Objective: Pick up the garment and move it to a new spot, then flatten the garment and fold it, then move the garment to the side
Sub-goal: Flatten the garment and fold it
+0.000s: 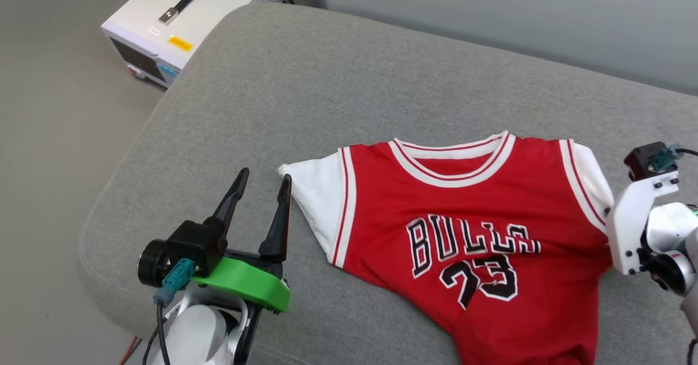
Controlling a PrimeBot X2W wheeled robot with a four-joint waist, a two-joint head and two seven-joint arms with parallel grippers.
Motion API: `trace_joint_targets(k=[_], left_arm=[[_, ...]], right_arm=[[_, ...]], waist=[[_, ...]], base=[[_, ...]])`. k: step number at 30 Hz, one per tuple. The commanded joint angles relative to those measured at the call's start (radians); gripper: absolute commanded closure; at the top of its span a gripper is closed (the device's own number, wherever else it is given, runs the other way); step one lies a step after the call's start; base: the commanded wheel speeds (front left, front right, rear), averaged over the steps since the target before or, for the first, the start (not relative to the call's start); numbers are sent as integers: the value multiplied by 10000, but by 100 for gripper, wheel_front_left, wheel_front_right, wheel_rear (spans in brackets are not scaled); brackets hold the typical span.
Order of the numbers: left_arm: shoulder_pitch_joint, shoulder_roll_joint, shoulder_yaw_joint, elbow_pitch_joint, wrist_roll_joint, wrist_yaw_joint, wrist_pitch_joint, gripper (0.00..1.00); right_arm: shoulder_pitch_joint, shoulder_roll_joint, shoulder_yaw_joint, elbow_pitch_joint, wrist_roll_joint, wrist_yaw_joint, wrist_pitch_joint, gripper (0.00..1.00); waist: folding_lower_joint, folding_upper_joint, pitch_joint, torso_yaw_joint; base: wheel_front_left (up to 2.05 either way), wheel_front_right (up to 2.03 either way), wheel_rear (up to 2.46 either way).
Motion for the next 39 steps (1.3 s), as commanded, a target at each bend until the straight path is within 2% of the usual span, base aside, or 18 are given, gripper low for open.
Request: trace_joint_targets(k=[1, 5, 10, 16, 17, 18, 23, 29, 34, 39], left_arm=[[178, -31, 47, 12, 118, -66, -56, 0], [245, -81, 112, -1, 167, -110, -56, 0], [245, -118, 133, 19, 232, -170, -57, 0], [107, -161, 132, 116, 276, -235, -57, 0], [84, -162, 129, 151, 281, -244, -57, 0], [63, -166, 134, 181, 283, -253, -57, 0], [56, -147, 179, 328, 288, -284, -57, 0], [190, -129, 264, 448, 227, -312, -57, 0], [355, -196, 364, 465, 14, -340, -57, 0], [499, -276, 444, 549, -253, -365, -57, 0]], right_arm=[[206, -302, -6, -157, -117, -9, -103, 100], [466, -1087, -147, -581, -347, -9, -137, 100], [725, -1844, -839, -667, -928, -9, -192, 100], [931, -1711, -1439, -40, -1656, -9, -706, 100], [943, -1600, -1501, 61, -1719, -9, -822, 75], [949, -1468, -1583, 178, -1798, -9, -958, 0], [892, -947, -1706, 368, -2097, -9, -1674, 0], [1046, -505, -1556, -98, -1999, -9, -2961, 0], [1606, 49, -1959, -1007, -1644, -9, -4252, 0], [2549, 1032, -2675, -2222, -1261, -9, -5629, 0]], waist=[[0, 0, -465, -638], [0, 0, -484, -1085], [0, 0, -288, -1494], [0, 0, -83, -1731], [0, 0, -84, -1760], [0, 0, -87, -1799], [0, 0, -263, -2044], [0, 0, -710, -2431], [0, 0, -1070, -2794], [0, 0, -1142, -3206]], base=[[0, 0, 0], [0, 0, 0], [0, 0, 0], [0, 0, 0], [0, 0, 0], [0, 0, 0], [0, 0, 0], [0, 0, 0], [0, 0, 0], [0, 0, 0]])
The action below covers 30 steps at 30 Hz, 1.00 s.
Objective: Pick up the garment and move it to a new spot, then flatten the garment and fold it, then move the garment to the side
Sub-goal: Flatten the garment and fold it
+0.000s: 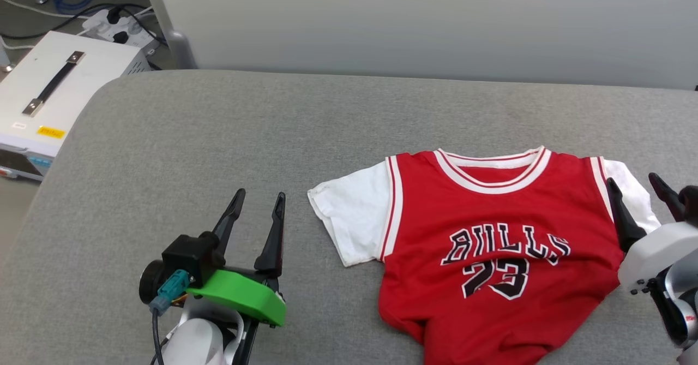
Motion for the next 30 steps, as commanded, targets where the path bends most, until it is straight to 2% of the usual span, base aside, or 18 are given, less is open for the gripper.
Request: trace_joint_targets(k=[1, 7, 8, 12, 22, 27, 30], left_arm=[[177, -62, 2, 107, -87, -51, -57, 0], [174, -31, -160, 457, -152, -64, -47, 0], [27, 67, -210, 525, -167, -61, 181, 0], [-457, 330, -293, 702, -63, 9, 1071, 0], [-2683, 1046, -814, 2047, 506, 444, 5689, 0], [-3776, 994, -988, 2661, 614, 511, 6664, 0], [-4239, 1000, -1016, 3095, 650, 531, 6791, 0]], right_arm=[[339, 323, -238, -334, 109, -9, -357, 0], [1372, 1487, -776, -1818, -31, -9, -1267, 0], [1742, 1889, -942, -2347, -115, -9, -1384, 0], [1968, 2227, -1098, -2795, -181, -9, -1400, 0], [1882, 2221, -915, -3064, -312, -9, -1348, 0], [1671, 2300, -740, -3102, -320, -9, -1405, 0], [1545, 2280, -618, -3116, -314, -9, -1432, 0]], waist=[[0, 0, -112, -351], [0, 0, 18, -758], [0, 0, 180, -926], [0, 0, 488, -1135], [0, 0, 1325, -1563], [0, 0, 1769, -1712], [0, 0, 1959, -1797]], base=[[0, 0, 0], [0, 0, 0], [0, 0, 0], [0, 0, 0], [0, 0, 0], [0, 0, 0], [0, 0, 0]])
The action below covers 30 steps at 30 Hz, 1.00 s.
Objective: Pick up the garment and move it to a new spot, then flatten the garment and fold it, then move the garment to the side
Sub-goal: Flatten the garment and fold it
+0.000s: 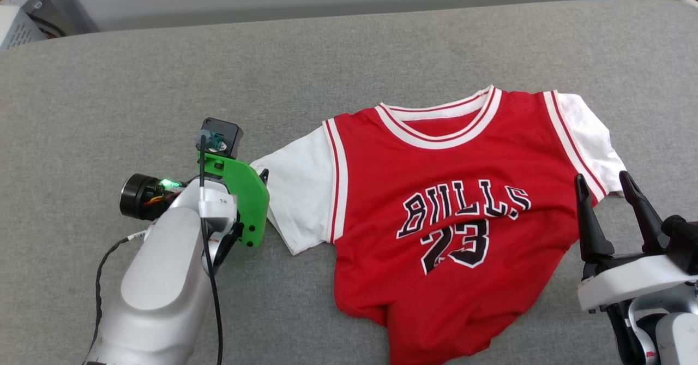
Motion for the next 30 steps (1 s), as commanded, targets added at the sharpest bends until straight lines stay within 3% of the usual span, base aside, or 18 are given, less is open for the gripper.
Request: trace_joint_targets(k=[1, 12, 13, 14, 15, 18, 22, 30], left_arm=[[-303, 55, -36, 247, 125, 94, -1, 0], [-776, 166, -492, 2019, 375, -23, 3, 0], [-731, 117, -639, 2193, 380, -118, 98, 19], [-680, 55, -743, 2309, 343, -199, 170, 91], [-619, -23, -819, 2428, 249, -277, 230, 100], [-541, -66, -865, 2591, 114, -319, 43, 100], [-462, 27, -597, 2606, -57, -58, -575, 100], [51, 580, 588, 1621, -851, 486, -2104, 100]], right_arm=[[-236, -30, 69, -59, -24, -7, -45, 0], [-397, -313, 175, -164, -10, -7, -23, 0], [-395, -307, 172, -156, -12, -7, -25, 0], [-394, -303, 175, -150, -11, -7, -27, 0], [-393, -299, 176, -140, -11, -7, -27, 0], [-385, -296, 131, -74, -39, -7, -40, 0], [-346, -329, 98, 70, -79, -7, -1, 0], [-109, -411, 73, 465, -62, -7, 447, 0]], waist=[[0, 0, 288, -197], [0, 0, 630, -366], [0, 0, 633, -361], [0, 0, 633, -356], [0, 0, 626, -348], [0, 0, 541, -287], [0, 0, 292, -178], [0, 0, -424, 214]], base=[[0, 0, 0], [0, 0, 0], [0, 0, 0], [0, 0, 0], [0, 0, 0], [0, 0, 0], [0, 0, 0], [0, 0, 0]])
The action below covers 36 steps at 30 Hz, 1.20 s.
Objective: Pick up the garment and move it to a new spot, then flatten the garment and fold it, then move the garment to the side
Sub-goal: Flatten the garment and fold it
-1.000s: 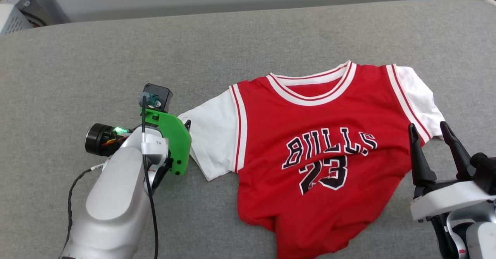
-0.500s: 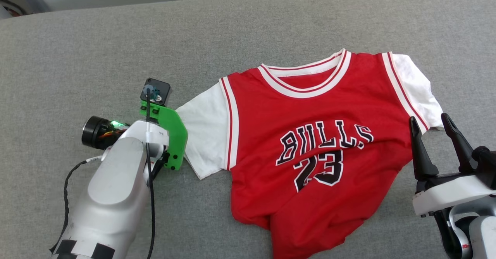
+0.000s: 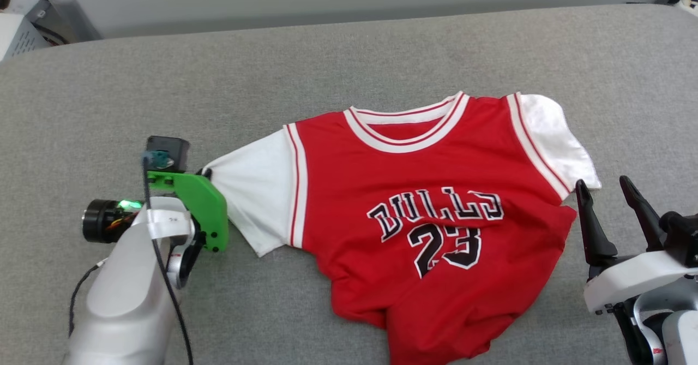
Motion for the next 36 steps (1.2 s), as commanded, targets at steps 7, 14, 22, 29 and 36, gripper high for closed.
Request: trace_joint_targets(k=[7, 14, 22, 29, 36], left_arm=[[1309, 845, 527, -1850, -493, 120, 129, 100], [3000, 950, 602, -4490, -1184, 137, 1267, 100], [4405, 954, 411, -7651, -1463, 615, 2542, 100], [4464, 908, 79, -9175, -1291, 815, 2990, 100], [4139, 769, -182, -9533, -1204, 790, 2974, 100]], right_arm=[[413, -86, -218, 390, -54, -7, 777, 0], [395, -360, -242, 227, 311, -7, 2223, 0], [-856, -1653, -43, -249, 1219, -7, 6148, 0], [-3021, -2597, 31, 162, 1649, -7, 9409, 0], [-4921, -2772, 145, 1559, 1542, -7, 10778, 0]], waist=[[0, 0, -754, 754], [0, 0, -833, 1233], [0, 0, -353, 1629], [0, 0, 486, 2083], [0, 0, 1330, 2522]], base=[[0, 0, 0], [0, 0, 0], [0, 0, 0], [0, 0, 0], [0, 0, 0]])
